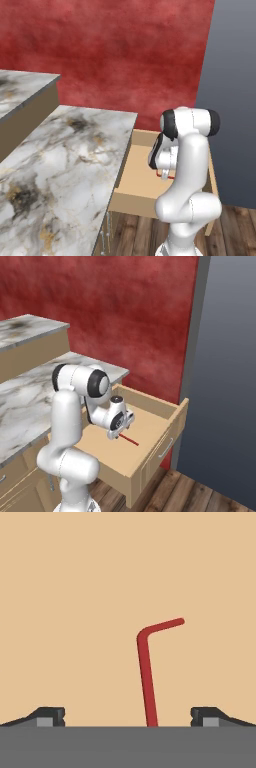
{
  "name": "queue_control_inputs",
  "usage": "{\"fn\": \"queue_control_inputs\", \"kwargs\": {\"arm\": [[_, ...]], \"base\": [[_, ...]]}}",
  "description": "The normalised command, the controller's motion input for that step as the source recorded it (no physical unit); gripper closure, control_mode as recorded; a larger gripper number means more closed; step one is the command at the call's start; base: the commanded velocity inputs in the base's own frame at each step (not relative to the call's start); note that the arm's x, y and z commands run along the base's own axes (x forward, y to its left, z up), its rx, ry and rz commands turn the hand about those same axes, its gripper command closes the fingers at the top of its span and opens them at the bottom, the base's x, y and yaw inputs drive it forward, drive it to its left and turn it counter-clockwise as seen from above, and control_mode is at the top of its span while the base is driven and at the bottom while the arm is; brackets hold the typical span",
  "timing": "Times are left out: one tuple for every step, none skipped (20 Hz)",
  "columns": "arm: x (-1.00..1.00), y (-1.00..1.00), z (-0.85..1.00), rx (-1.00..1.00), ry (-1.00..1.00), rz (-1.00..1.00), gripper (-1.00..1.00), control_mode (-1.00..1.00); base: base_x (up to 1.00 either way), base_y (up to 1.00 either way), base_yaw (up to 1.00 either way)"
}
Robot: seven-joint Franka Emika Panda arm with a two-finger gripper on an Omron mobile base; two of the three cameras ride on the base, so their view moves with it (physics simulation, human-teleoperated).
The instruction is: Take a straw from the drawer in front and place it inside the glass cup on the dining counter.
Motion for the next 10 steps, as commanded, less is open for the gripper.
{"fn": "queue_control_inputs", "kwargs": {"arm": [[0.01,0.00,-0.14,0.00,0.00,0.00,-1.00,-1.00],[0.01,0.00,-0.14,0.00,0.00,0.00,-1.00,-1.00],[0.01,0.00,-0.14,0.00,0.00,0.00,-1.00,-1.00],[0.02,0.00,-0.15,0.00,0.00,0.00,-1.00,-1.00],[0.02,0.00,-0.15,0.00,0.00,0.00,-1.00,-1.00],[0.03,0.00,-0.15,0.00,0.00,0.00,-1.00,-1.00],[0.03,0.00,-0.15,0.00,0.00,0.00,-1.00,-1.00],[0.03,0.00,-0.15,0.00,0.00,0.00,-1.00,-1.00],[0.04,0.00,-0.15,0.00,0.00,0.00,-1.00,-1.00],[0.04,0.00,-0.15,0.00,0.00,0.00,-1.00,-1.00]], "base": [[0.00,0.00,0.00],[0.00,0.00,0.00],[0.00,0.00,0.00],[0.00,0.00,0.00],[0.00,0.00,0.00],[0.00,0.00,0.00],[0.00,0.00,0.00],[0.00,0.00,0.00],[0.00,0.00,0.00],[0.00,0.00,0.00]]}}
